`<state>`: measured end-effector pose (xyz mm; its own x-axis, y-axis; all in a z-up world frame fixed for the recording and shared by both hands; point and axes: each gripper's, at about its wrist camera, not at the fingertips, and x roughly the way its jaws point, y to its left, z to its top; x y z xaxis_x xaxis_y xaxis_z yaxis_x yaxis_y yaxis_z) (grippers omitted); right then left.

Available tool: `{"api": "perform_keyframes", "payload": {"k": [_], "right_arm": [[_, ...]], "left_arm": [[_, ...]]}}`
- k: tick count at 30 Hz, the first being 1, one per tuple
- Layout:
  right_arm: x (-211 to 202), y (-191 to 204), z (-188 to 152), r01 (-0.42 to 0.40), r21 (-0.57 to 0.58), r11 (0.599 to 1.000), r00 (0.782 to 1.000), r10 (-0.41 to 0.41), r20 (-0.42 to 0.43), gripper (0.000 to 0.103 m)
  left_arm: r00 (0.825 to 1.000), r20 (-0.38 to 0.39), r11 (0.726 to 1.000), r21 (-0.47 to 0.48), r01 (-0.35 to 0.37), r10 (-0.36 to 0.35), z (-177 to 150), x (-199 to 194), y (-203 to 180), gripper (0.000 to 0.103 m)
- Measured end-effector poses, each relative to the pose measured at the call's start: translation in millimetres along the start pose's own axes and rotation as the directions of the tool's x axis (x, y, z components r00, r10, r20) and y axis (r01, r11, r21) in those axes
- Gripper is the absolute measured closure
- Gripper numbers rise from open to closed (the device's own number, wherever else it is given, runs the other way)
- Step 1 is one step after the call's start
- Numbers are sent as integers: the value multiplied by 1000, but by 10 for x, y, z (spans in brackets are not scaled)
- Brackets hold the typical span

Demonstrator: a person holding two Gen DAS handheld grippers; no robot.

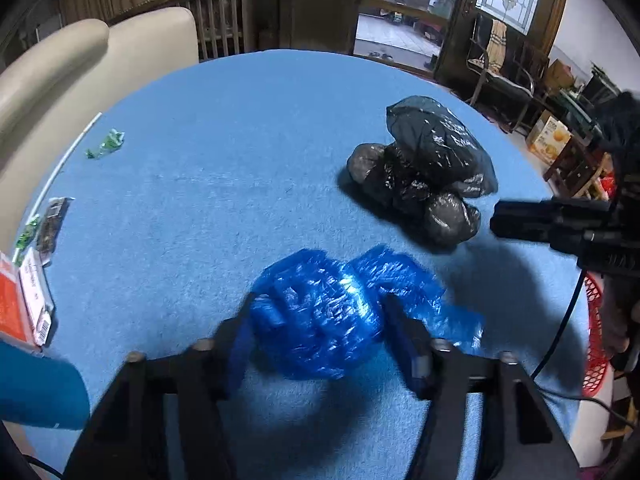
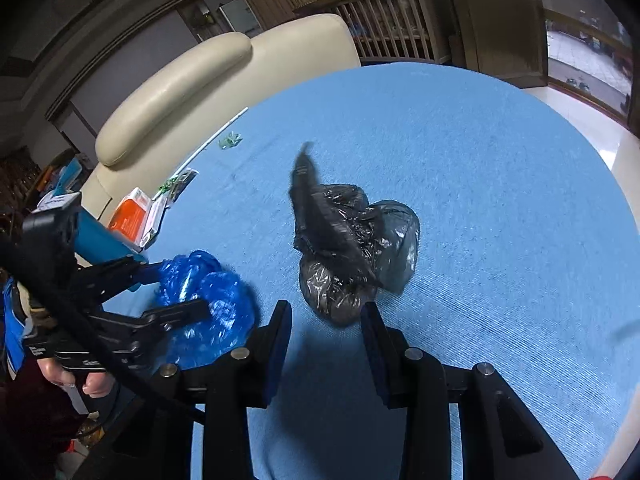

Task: Collect trash
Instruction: 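Grasp blue plastic bag with left gripper while right gripper grasps black plastic bag, then lift blue bag with left gripper while right gripper lifts black bag toward basket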

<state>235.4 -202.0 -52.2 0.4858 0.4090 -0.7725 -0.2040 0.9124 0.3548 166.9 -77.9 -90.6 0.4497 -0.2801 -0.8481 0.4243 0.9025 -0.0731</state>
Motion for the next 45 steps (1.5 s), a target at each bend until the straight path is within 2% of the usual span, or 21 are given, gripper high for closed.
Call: {"api": "perform_keyframes", "payload": {"k": [1, 2, 3, 5, 7, 10, 13, 16, 17, 19, 26, 31, 39, 45], "right_arm": [[-21, 4, 24, 7, 2, 1000, 1000, -7, 10, 57], [-50, -18, 51, 10, 11, 1000, 1000, -10, 19, 39], [-90, -34, 75, 7, 23, 1000, 999, -7, 33, 30], [-151, -31, 170, -31, 37, 999, 996, 27, 88, 30], [-103, 33, 281, -14, 15, 1000, 993, 12, 115, 30], [82, 108, 408, 21, -10, 1000, 996, -20, 86, 30], [449, 181, 481, 72, -22, 997, 997, -72, 3, 31], [708, 187, 467, 98, -19, 995, 993, -99, -56, 52], [777, 193, 442, 116, -17, 993, 991, -117, -69, 56], [769, 220, 383, 127, -5, 992, 991, -127, -39, 59], [385, 361, 60, 84, 23, 996, 996, -84, 16, 59], [-36, 510, -312, 54, 22, 998, 997, -55, 49, 59], [-730, 739, -727, 18, 19, 1000, 992, -20, 124, 59], [-1201, 824, -1031, 16, 0, 1000, 985, -15, 175, 59]], "left_arm": [[1000, 6, 1000, -11, 0, 0, -29, -35, 0, 46], [1000, 7, 1000, -19, -2, 3, -48, -51, 4, 47], [1000, 8, 1000, -23, -8, 8, -67, -67, 0, 48], [999, 13, 999, -35, -31, 32, -124, -115, -25, 49], [999, 14, 997, -63, -43, 44, -150, -140, -38, 49], [997, 28, 993, -94, -66, 69, -211, -251, -56, 50], [994, 39, 989, -115, -97, 102, -263, -386, -75, 50], [990, 46, 983, -138, -125, 132, -282, -497, -76, 49], [989, 45, 980, -146, -133, 141, -294, -539, -73, 49], [987, 48, 976, -161, -145, 155, -362, -673, -66, 49], [976, 61, 965, -175, -195, 209, -433, -843, -176, 49], [972, 91, 966, -165, -199, 216, -501, -975, -337, 49], [961, 145, 967, -137, -216, 235, -599, -1228, -653, 49], [946, 195, 964, -101, -245, 261, -681, -1463, -935, 49]]}}
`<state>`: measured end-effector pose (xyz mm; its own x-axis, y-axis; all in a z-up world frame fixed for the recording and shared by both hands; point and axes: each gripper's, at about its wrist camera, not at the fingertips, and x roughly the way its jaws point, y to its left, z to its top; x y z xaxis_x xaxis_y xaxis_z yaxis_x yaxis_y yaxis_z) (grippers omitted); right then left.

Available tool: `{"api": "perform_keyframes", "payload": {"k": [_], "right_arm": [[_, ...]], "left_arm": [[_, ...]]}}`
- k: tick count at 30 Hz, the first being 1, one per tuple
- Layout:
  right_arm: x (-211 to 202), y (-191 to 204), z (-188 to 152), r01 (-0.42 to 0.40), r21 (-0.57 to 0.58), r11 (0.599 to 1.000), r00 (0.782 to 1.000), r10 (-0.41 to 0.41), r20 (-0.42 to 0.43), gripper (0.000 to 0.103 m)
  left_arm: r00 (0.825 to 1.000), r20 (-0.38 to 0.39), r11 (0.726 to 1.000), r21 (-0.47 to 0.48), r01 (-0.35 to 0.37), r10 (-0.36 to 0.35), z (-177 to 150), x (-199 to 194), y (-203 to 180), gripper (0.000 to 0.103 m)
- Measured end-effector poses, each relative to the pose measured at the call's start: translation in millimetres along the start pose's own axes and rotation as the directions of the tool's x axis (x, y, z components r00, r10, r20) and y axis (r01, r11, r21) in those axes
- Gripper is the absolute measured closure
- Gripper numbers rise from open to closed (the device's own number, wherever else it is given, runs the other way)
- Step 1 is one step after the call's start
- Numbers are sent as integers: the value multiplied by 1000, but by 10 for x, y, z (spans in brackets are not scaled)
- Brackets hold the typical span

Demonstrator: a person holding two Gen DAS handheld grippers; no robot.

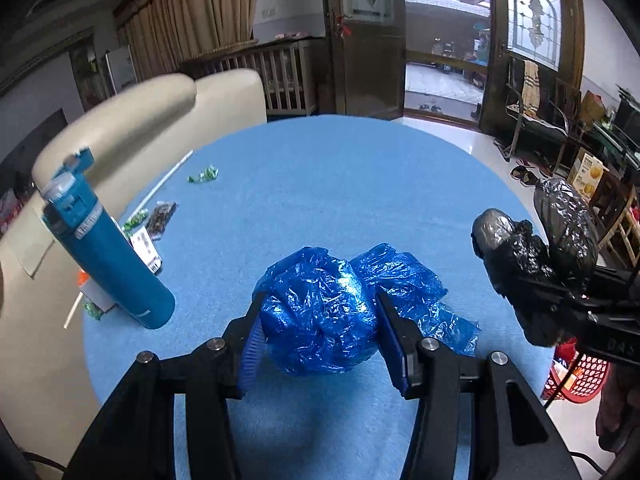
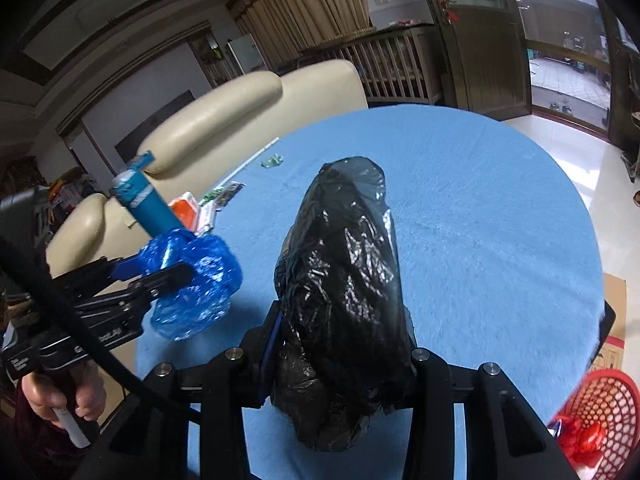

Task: Collect trash
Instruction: 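Lift blue bag with left gripper while right gripper lifts black bag toward basket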

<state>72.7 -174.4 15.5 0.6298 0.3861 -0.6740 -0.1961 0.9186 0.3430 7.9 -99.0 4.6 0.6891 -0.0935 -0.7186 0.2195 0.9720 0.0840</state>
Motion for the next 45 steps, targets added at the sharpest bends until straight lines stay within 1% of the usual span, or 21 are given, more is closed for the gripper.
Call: {"api": "perform_keyframes", "payload": {"k": [6, 10, 19, 29, 45], "right_arm": [[-406, 52, -163, 14, -5, 1000, 998, -13, 54, 59], [-542, 114, -217, 29, -12, 999, 996, -28, 83, 59], [-746, 259, -285, 56, -35, 998, 989, -50, 137, 59], [-925, 394, -323, 80, -70, 994, 981, -66, 184, 59], [-1092, 328, -387, 75, -57, 996, 978, -62, 199, 59]], "left_arm": [[998, 54, 999, 34, -18, 16, -16, -282, -130, 49], [996, 89, 998, 52, -32, 27, -24, -461, -188, 49], [991, 128, 997, 68, -46, 37, -21, -675, -273, 49], [989, 139, 995, 77, -56, 45, -52, -790, -323, 49], [986, 161, 992, 109, -62, 44, -50, -843, -379, 49]]}}
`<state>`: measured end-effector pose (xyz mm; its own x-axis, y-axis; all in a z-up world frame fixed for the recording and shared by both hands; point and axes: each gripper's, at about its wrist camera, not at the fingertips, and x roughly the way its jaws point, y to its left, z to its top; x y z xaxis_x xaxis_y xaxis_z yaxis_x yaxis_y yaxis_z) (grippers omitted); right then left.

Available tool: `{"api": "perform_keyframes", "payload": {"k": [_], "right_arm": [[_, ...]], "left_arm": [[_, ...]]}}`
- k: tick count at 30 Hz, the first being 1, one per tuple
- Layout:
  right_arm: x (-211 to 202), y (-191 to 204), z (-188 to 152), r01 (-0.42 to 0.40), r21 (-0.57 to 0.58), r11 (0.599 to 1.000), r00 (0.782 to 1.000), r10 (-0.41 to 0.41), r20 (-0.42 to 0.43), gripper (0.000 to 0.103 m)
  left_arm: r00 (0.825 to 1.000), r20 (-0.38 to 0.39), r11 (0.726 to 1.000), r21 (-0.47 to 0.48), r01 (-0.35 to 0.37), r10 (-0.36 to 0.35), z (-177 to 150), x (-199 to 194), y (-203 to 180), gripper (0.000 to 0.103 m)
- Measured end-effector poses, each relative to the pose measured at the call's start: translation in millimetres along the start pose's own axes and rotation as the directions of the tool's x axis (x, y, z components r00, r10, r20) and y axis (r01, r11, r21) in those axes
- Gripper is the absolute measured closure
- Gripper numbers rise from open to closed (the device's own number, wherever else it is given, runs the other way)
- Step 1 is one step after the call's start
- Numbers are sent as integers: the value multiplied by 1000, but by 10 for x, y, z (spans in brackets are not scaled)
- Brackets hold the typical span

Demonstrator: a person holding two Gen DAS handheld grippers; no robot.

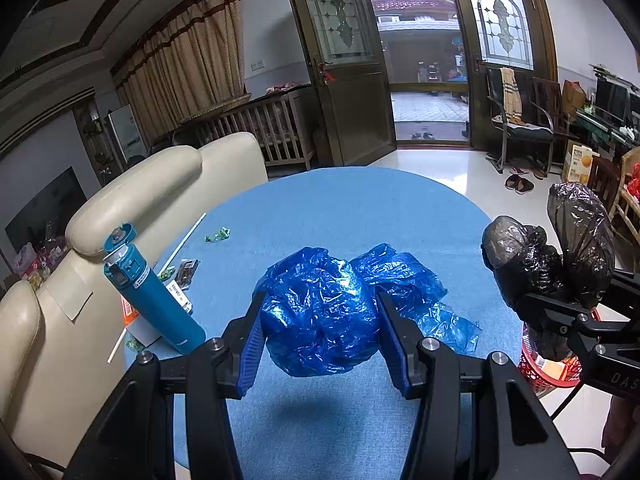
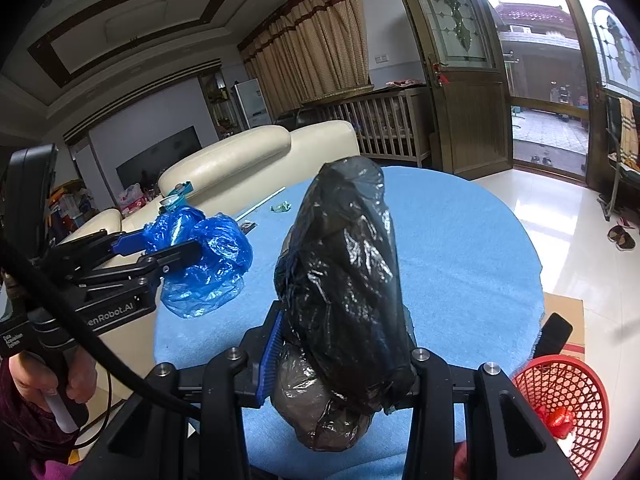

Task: Collect trash
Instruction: 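Lift blue bag with left gripper while right gripper lifts black bag toward basket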

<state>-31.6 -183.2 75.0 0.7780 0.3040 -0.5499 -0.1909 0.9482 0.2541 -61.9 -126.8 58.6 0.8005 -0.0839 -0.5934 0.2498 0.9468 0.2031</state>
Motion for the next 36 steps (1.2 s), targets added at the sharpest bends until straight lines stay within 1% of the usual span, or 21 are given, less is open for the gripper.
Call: {"api": "perform_keyframes", "payload": {"k": [18, 36], "right_arm": [[-51, -42, -20, 5, 23, 1000, 1000, -5, 5, 59], [-171, -142, -54, 24, 59, 998, 1000, -25, 16, 59]], "left_arm": [[1000, 10, 999, 33, 7, -8, 6, -35, -83, 49], [1000, 7, 997, 70, 29, -30, 8, 27, -170, 49]]}}
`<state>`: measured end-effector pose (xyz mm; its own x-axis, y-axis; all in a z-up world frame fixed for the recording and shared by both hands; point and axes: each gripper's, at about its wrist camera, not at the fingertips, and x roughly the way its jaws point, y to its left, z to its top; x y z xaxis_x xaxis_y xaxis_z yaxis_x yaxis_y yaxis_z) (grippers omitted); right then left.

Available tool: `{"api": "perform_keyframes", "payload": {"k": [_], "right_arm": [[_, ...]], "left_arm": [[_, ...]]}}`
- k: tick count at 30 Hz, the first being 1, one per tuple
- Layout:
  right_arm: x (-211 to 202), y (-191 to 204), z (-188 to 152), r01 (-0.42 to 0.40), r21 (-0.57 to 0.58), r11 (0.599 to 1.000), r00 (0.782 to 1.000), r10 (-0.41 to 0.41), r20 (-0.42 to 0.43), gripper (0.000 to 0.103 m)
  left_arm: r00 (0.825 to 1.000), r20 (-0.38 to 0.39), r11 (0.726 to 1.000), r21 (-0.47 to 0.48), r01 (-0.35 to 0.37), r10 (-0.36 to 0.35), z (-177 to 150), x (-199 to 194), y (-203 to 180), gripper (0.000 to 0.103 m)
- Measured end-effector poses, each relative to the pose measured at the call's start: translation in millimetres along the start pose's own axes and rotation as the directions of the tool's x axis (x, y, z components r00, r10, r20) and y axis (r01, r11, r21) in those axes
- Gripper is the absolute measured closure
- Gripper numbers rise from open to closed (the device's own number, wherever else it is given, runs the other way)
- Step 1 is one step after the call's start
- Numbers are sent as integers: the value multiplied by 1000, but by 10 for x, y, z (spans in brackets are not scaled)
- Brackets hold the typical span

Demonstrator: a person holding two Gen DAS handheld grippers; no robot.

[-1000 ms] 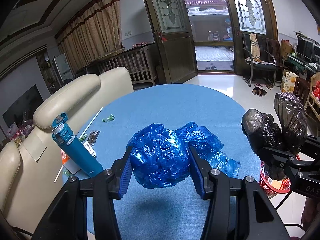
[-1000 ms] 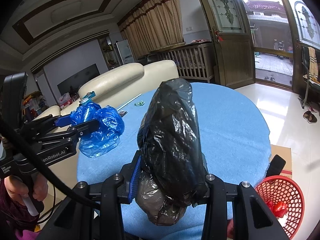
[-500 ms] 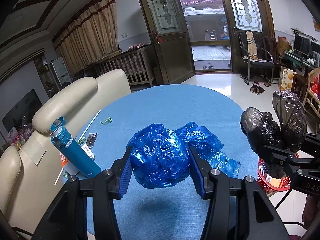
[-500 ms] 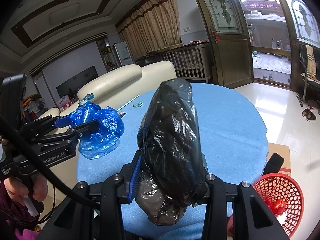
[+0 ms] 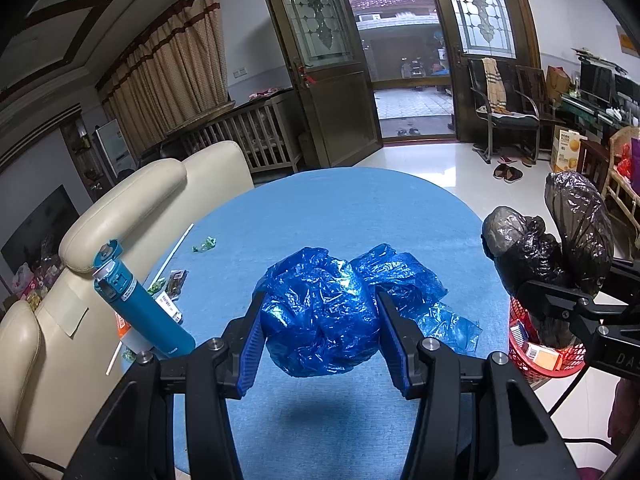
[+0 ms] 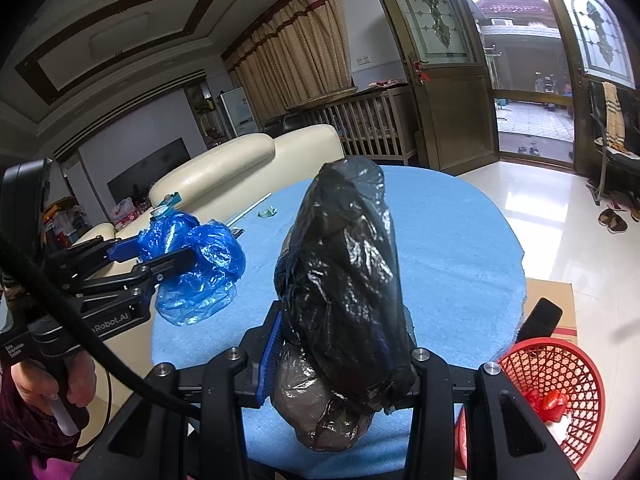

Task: Collect trash
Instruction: 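Lift blue bag with left gripper while right gripper lifts black bag toward basket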

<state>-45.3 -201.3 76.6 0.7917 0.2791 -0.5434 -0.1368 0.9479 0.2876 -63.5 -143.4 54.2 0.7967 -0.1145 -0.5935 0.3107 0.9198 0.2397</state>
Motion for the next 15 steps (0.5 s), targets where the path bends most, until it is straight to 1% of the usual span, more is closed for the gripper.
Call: {"api": "perform_keyframes", "payload": {"k": [15], "right_arm": [[-36, -63, -29, 13, 21, 1000, 1000, -13, -3, 59]], "left_arm": [[1000, -3, 999, 27, 22, -22, 21, 53, -26, 49]]}}
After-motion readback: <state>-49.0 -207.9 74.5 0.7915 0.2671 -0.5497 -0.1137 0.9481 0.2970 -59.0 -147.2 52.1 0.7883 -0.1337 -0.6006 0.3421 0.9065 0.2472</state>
